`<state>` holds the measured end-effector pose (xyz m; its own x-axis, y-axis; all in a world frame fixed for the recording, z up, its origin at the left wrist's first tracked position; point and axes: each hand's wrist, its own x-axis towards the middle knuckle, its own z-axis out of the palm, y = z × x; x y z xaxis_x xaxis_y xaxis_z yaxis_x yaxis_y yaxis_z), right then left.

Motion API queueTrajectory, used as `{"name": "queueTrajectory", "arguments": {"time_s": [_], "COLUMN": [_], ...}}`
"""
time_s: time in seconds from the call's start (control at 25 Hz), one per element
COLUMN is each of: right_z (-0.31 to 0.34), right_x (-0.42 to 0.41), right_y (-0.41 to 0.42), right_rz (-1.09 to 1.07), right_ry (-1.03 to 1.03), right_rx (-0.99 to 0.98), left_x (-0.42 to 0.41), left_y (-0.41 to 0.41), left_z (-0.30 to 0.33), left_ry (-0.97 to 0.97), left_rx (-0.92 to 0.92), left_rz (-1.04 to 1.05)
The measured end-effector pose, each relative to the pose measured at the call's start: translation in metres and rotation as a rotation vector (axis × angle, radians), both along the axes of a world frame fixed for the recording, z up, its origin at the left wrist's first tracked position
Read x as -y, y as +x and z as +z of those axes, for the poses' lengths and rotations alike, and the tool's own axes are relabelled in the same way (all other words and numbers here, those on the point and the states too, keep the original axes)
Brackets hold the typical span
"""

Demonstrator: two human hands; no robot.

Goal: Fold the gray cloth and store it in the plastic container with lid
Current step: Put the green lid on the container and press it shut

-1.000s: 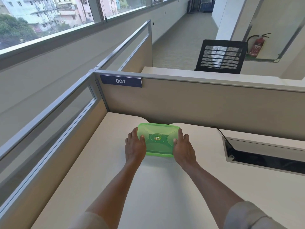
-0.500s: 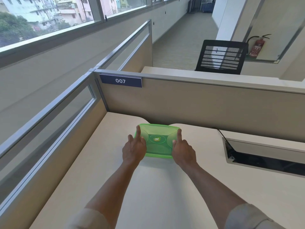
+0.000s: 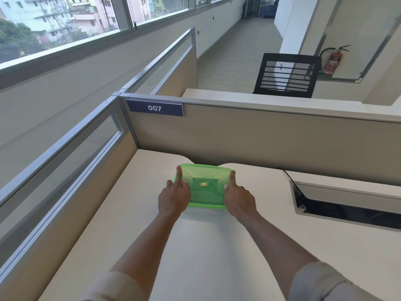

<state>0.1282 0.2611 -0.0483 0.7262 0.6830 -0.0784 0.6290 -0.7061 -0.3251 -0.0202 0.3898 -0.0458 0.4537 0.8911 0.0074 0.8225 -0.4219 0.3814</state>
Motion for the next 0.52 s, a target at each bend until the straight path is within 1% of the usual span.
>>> {"name": "queueTrajectory", "arguments": {"time_s": [0.16,0.36,0.52], "right_z": [-0.0016,-0.0027,-0.0017], "right_x": [0.0006,0.0004,-0.0004], "right_y": [-0.0006,-0.0006,0.0015], "right_rz": [0.000,0.016,0.035], "right_ry": [0.006,-0.003,-0.023], "right_rx": [-0.003,0.020,0.040], "left_x": [-0.0014,-0.0053,-0.0101], "left_y": [-0.0016,-0.0034,-0.0037], "left_z": [0.0000,0.0029,0.0032], "left_ry": [-0.001,0.063,0.077], "left_rx": [-0.019,-0.091,-0.127], "left_rz": [-0.021,-0.044,-0.062]}}
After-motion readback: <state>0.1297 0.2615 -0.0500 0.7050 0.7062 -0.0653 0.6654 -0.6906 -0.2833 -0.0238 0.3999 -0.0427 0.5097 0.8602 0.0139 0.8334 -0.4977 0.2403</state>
